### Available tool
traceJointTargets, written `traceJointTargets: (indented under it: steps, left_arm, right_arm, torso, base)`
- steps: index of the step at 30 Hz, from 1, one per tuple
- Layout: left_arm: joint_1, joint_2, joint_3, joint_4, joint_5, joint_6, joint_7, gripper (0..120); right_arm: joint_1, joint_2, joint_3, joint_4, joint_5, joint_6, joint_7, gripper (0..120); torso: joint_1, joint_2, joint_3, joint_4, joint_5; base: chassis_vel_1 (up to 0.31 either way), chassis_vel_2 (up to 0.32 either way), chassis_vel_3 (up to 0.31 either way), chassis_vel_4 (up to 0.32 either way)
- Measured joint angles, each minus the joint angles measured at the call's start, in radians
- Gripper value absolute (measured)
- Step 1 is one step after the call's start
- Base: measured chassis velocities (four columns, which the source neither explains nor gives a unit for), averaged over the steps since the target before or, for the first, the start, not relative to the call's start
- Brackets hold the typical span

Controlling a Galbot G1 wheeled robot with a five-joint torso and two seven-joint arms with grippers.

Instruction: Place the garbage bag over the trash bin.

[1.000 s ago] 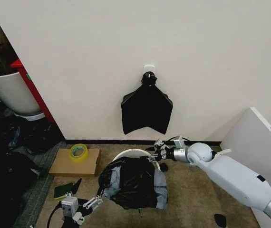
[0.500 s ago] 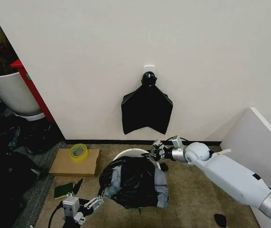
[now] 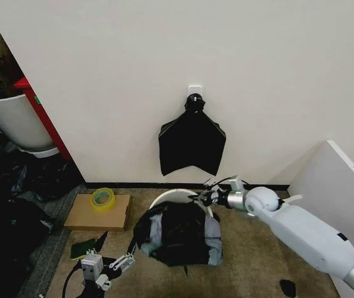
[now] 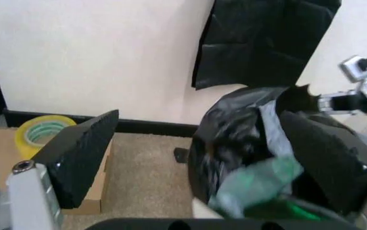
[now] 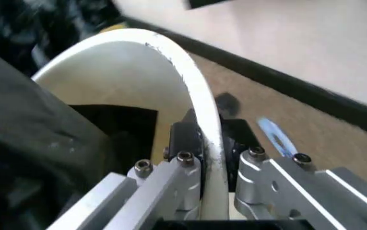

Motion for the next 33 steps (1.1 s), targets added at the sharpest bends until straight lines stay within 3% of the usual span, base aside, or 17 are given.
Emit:
traceJointTargets:
  steps: [8,17,33]
  left_arm:
    - [-0.018,-0.002,-0.001,-0.002,-0.016,0.007,-0.004,99]
    - [-0.025,0.007,-0.009,-0.022,-0.032,0.019,-0.007,99]
    - [-0.044,0.019,0.002,-0.018,-0.042,0.032,-0.009,99]
  right_arm:
    - [-0.226,-0.008,0.235,0.154,0.084,-0.088,0.220,3]
    - [-0.419,0.110,0.430,0.274,0.169,-0.058,0.457,3]
    - [-0.599,0.290,0.562,0.394,0.028,0.018,0.515,3]
  torso:
    - [0.000,0.000,0.000,0.0000,0.0000]
    - [0.000,0.000,0.000,0.0002,-0.0002]
    - [0.000,0.000,0.000,0.0002,-0.0003]
  base:
    - [0.000,0.000,0.000,0.000]
    - [0.000,0.000,0.000,0.000]
    - [0.000,0.000,0.000,0.000]
